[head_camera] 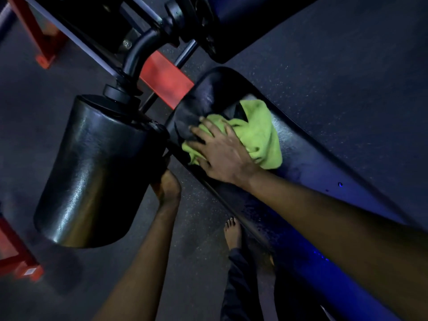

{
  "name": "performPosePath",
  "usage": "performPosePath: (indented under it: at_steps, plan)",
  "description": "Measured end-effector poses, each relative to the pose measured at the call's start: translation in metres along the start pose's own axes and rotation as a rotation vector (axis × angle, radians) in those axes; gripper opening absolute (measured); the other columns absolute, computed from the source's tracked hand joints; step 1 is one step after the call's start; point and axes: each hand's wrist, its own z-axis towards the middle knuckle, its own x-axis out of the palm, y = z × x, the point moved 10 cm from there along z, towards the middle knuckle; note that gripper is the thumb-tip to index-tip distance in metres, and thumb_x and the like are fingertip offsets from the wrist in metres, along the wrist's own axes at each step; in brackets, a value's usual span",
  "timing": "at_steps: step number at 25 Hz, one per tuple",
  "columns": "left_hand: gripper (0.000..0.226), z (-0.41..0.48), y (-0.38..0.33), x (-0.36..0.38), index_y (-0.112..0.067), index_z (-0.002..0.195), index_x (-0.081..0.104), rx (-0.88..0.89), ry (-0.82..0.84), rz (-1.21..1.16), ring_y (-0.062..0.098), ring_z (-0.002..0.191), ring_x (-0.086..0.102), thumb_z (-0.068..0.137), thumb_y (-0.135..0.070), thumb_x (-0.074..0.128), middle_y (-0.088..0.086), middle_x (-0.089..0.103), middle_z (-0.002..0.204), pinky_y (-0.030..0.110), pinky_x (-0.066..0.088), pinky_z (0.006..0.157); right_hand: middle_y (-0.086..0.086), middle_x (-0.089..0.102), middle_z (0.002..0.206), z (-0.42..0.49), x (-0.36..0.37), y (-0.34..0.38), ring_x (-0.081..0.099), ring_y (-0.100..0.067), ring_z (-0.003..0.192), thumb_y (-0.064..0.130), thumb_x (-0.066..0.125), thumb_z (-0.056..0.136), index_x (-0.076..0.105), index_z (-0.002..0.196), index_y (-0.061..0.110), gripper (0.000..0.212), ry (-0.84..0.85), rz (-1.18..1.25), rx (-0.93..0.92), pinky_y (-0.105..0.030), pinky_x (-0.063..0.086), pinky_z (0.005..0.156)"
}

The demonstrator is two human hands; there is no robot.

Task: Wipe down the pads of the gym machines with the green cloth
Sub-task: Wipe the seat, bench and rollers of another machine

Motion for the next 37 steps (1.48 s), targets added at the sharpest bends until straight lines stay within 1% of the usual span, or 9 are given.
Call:
performPosePath:
  at_steps: [5, 8, 13, 16, 18, 21, 25, 31, 37]
  plan:
    - [0.023, 0.008, 0.021, 0.010, -0.039, 0.092, 0.060, -0.129, 0.070, -0.121, 0.022, 0.096, 0.060, 0.092, -0.033, 0.038, -0.015, 0.063, 0.096, 0.054, 0.051, 0.092, 0.001, 0.038, 0.161, -0.087, 0.028, 0.025, 0.024, -0.029, 0.153, 0.046, 0.057, 0.092, 0.058, 0.138, 0.034, 0.047, 0.084, -0.030, -0.263, -0.058, 0.023, 0.119]
    - [0.023, 0.005, 0.024, 0.017, -0.029, 0.098, 0.063, -0.184, 0.144, -0.199, 0.023, 0.099, 0.059, 0.093, -0.030, 0.040, -0.008, 0.063, 0.099, 0.054, 0.050, 0.094, -0.001, 0.041, 0.160, -0.040, 0.017, 0.013, 0.028, -0.030, 0.152, 0.050, 0.055, 0.094, 0.058, 0.141, 0.031, 0.051, 0.009, -0.014, -0.083, -0.057, 0.024, 0.119]
    - [0.022, -0.014, 0.001, 0.035, -0.020, 0.116, 0.052, -0.215, 0.419, -0.120, -0.015, 0.090, 0.061, 0.109, -0.014, 0.032, -0.016, 0.057, 0.103, 0.000, 0.040, 0.066, -0.004, 0.042, 0.159, -0.038, 0.022, 0.019, 0.025, -0.031, 0.153, 0.048, 0.056, 0.094, 0.058, 0.141, 0.029, 0.050, 0.004, -0.012, -0.096, -0.057, 0.022, 0.121]
    - [0.049, -0.005, 0.008, 0.036, -0.018, 0.144, 0.052, -0.095, 0.342, 0.055, 0.013, 0.134, 0.048, 0.105, -0.045, 0.042, -0.003, 0.053, 0.145, 0.018, 0.038, 0.107, -0.002, 0.042, 0.159, -0.107, 0.027, 0.017, 0.026, -0.030, 0.153, 0.050, 0.054, 0.094, 0.057, 0.140, 0.030, 0.050, 0.066, -0.061, -0.261, -0.055, 0.022, 0.120]
    - [0.066, -0.012, 0.002, 0.048, -0.014, 0.156, 0.033, 0.029, 0.376, 0.208, 0.018, 0.148, 0.029, 0.101, -0.045, 0.052, 0.005, 0.034, 0.161, 0.027, 0.022, 0.121, -0.001, 0.041, 0.159, -0.119, 0.019, -0.017, 0.029, -0.030, 0.151, 0.053, 0.050, 0.096, 0.055, 0.143, 0.032, 0.052, 0.037, -0.078, -0.145, -0.056, 0.024, 0.118]
    - [0.081, -0.025, -0.002, 0.063, -0.010, 0.160, 0.011, 0.088, 0.456, 0.266, 0.015, 0.154, 0.008, 0.100, -0.043, 0.055, 0.006, 0.010, 0.168, 0.027, 0.011, 0.125, -0.002, 0.036, 0.163, -0.095, -0.004, -0.085, 0.026, -0.029, 0.152, 0.056, 0.044, 0.099, 0.049, 0.149, 0.034, 0.055, -0.036, -0.045, 0.221, -0.057, 0.025, 0.118]
    - [0.081, -0.019, 0.005, 0.063, -0.009, 0.160, 0.008, 0.077, 0.440, 0.256, 0.014, 0.155, 0.005, 0.101, -0.043, 0.053, 0.006, 0.004, 0.168, 0.028, 0.011, 0.125, -0.005, 0.036, 0.161, -0.049, -0.025, -0.129, 0.031, -0.031, 0.150, 0.054, 0.046, 0.097, 0.049, 0.149, 0.033, 0.056, -0.101, 0.042, 0.451, -0.058, 0.034, 0.111]
    - [0.082, -0.020, 0.006, 0.067, -0.008, 0.160, 0.005, 0.046, 0.443, 0.232, 0.015, 0.154, 0.006, 0.101, -0.041, 0.052, 0.005, 0.002, 0.168, 0.022, 0.009, 0.122, -0.002, 0.036, 0.161, -0.130, -0.025, -0.123, 0.027, -0.027, 0.151, 0.050, 0.049, 0.099, 0.050, 0.147, 0.033, 0.051, -0.196, 0.112, 0.666, -0.057, 0.032, 0.110]
    - [0.082, -0.021, 0.011, 0.067, -0.007, 0.159, 0.010, 0.074, 0.401, 0.167, 0.021, 0.154, 0.011, 0.100, -0.040, 0.056, 0.010, 0.008, 0.168, 0.038, 0.018, 0.125, -0.008, 0.035, 0.162, -0.123, -0.019, -0.121, 0.025, -0.030, 0.152, 0.051, 0.047, 0.101, 0.048, 0.149, 0.031, 0.052, -0.180, 0.142, 0.769, -0.062, 0.025, 0.114]
